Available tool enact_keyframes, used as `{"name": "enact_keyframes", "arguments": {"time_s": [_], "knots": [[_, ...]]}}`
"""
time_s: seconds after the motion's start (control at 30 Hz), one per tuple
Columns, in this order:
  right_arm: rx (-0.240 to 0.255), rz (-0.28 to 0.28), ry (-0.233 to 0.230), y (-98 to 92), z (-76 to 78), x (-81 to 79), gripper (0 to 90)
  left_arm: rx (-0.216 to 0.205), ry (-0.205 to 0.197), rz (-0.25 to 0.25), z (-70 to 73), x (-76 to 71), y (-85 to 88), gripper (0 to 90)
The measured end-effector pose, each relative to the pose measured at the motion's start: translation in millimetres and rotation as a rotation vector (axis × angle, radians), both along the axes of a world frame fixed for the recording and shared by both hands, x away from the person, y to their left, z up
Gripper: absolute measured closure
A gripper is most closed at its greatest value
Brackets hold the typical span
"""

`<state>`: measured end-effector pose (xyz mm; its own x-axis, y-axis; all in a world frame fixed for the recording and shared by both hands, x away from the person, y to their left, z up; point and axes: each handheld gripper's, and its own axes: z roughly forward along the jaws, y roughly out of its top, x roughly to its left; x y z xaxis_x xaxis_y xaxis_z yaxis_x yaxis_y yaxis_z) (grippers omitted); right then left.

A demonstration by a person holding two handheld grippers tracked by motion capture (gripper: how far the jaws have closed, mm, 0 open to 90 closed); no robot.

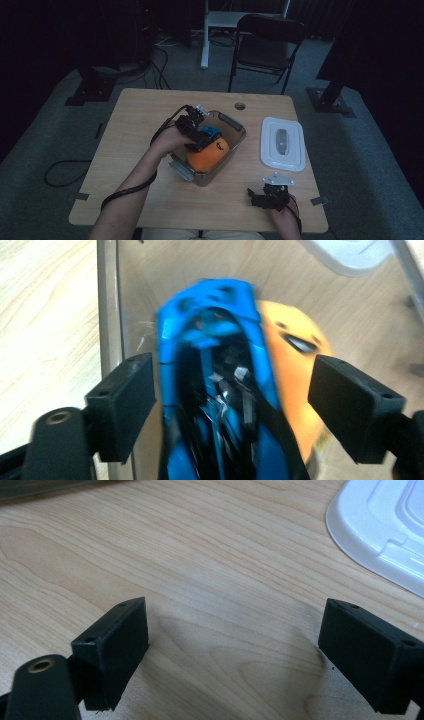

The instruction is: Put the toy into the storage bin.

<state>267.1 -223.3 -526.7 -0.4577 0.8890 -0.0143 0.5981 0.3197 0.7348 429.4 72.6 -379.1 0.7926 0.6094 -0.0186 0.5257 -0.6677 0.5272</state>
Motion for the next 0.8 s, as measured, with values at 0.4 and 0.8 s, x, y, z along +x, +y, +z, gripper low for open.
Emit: {"name": "enact_keyframes", "arguments": {"time_s": [0.4,0.8], "knots": [[0.027,-0.004,-0.025,-1.1,10.0,2.2,12.3,-0.059,-0.052,0.028,20.4,-9.1,34.0,1.4],[0.014,0.009,-0.053,4.4,20.6,9.4,12.3,-0.089,-0.136,0.137,3.4,-0.5,83.1,1.5]]}}
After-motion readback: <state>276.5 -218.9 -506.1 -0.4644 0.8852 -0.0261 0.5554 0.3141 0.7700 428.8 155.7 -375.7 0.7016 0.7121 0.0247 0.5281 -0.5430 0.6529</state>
